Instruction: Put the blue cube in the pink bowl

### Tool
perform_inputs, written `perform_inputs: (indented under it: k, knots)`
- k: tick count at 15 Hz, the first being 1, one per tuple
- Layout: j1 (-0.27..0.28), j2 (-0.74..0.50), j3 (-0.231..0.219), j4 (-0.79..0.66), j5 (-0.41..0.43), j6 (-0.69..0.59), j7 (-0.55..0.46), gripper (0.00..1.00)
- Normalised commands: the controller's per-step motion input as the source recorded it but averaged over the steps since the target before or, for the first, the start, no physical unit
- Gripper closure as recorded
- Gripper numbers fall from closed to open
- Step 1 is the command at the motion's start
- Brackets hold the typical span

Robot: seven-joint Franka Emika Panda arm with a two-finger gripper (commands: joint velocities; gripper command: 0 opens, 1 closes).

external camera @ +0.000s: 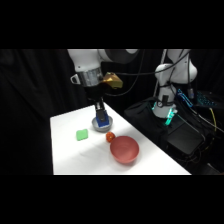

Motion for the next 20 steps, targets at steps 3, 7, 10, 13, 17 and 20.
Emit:
perform_inputs:
  k: [3,7,10,13,17,20]
  knots:
    - [0.064,-0.33,0.086,-0.46,-0.072,0.28,0.03,0.78]
    - [0.038,-0.27,0.065,-0.41,-0.052,0.27,0.02,0.78]
    - [0.025,-0.24,0.055,-0.38,-0.014,0.25,0.00,0.78]
    - [0.023,-0.15,0.047,-0.31,-0.007,0.28,-0.04,0.78]
    - [0.023,-0.03,0.046,-0.23,0.046,0.29,-0.09,0.78]
    - [-0.013,0.10,0.034,-0.12,0.118,0.36,-0.26,0.78]
